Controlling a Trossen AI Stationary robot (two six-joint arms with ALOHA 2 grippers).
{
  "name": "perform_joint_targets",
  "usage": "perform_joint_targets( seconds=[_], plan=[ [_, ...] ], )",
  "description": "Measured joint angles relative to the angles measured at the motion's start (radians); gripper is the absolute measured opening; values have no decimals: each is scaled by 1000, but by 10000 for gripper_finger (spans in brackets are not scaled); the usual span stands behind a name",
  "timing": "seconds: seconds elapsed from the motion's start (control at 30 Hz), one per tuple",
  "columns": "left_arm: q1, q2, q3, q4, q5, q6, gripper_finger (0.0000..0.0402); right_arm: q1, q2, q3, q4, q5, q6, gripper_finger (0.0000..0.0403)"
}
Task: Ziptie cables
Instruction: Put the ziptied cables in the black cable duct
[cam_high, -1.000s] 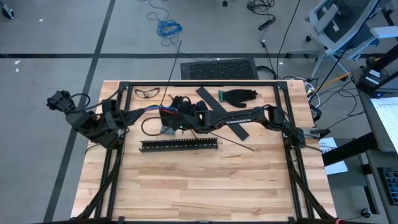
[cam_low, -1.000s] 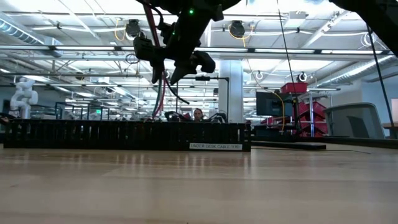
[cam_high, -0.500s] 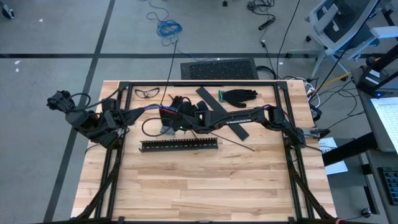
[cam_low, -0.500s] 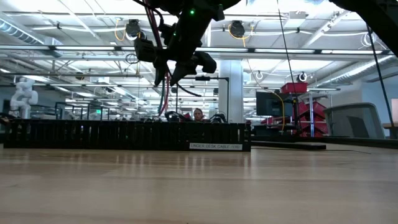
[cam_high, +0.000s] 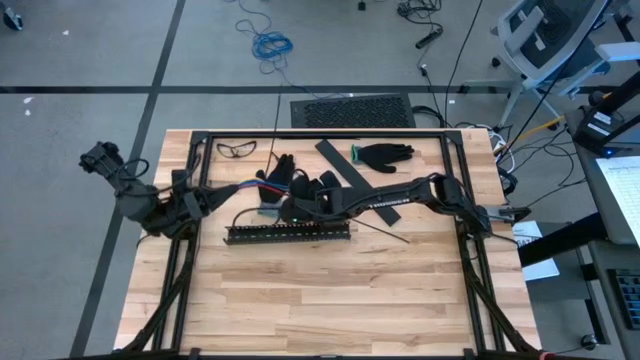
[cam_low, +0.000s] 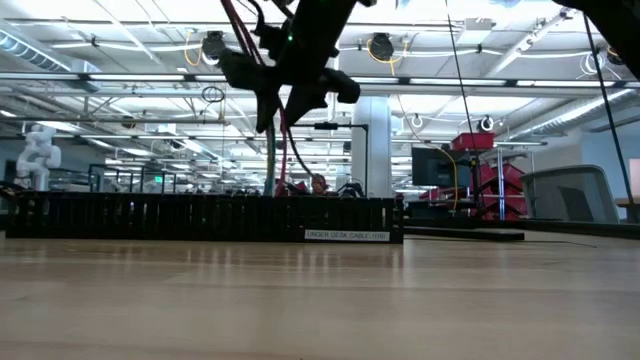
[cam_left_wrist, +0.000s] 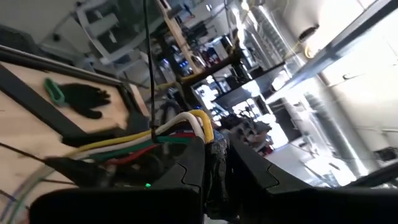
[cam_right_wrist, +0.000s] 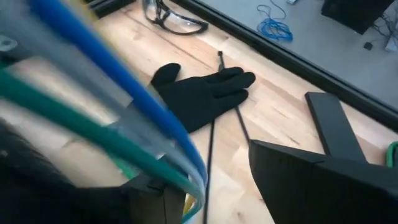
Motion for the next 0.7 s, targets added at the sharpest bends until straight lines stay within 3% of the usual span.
perform_joint_targets(
  seconds=[0.53,0.7],
  plan=[
    [-16,2,0,-71,-83,-25,50,43,-27,0,-350,158,332,155],
    [-16,-3,0,-76,-85,-25,50,46,-64,0,-397,193,351,155]
  ],
)
